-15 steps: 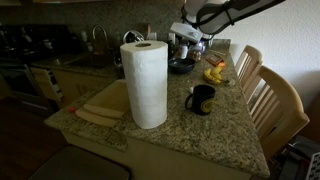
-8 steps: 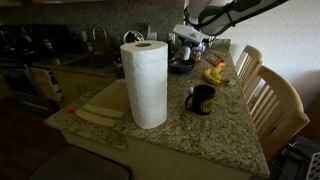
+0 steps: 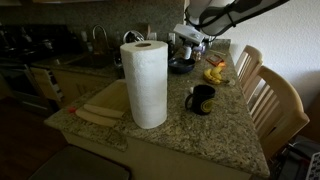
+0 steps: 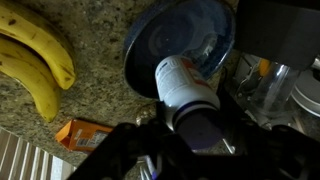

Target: Pick up the white bottle from the countertop and move it to the right.

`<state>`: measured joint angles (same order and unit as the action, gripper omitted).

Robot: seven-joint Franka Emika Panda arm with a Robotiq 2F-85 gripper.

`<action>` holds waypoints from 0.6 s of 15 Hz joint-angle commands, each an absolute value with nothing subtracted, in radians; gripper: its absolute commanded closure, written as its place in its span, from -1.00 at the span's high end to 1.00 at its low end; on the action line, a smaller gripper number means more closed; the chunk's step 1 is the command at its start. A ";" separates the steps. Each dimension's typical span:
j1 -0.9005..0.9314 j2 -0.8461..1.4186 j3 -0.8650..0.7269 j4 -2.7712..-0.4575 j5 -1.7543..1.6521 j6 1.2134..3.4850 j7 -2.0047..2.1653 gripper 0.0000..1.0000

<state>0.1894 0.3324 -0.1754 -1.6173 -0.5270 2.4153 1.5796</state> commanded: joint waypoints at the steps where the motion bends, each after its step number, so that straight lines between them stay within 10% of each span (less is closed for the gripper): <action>1: 0.190 0.325 -0.184 -1.626 -0.591 2.404 1.647 -0.41; 2: 0.191 0.325 -0.184 -1.627 -0.607 2.403 1.662 0.59; 9: 0.183 0.322 -0.172 -1.629 -0.689 2.398 1.720 1.00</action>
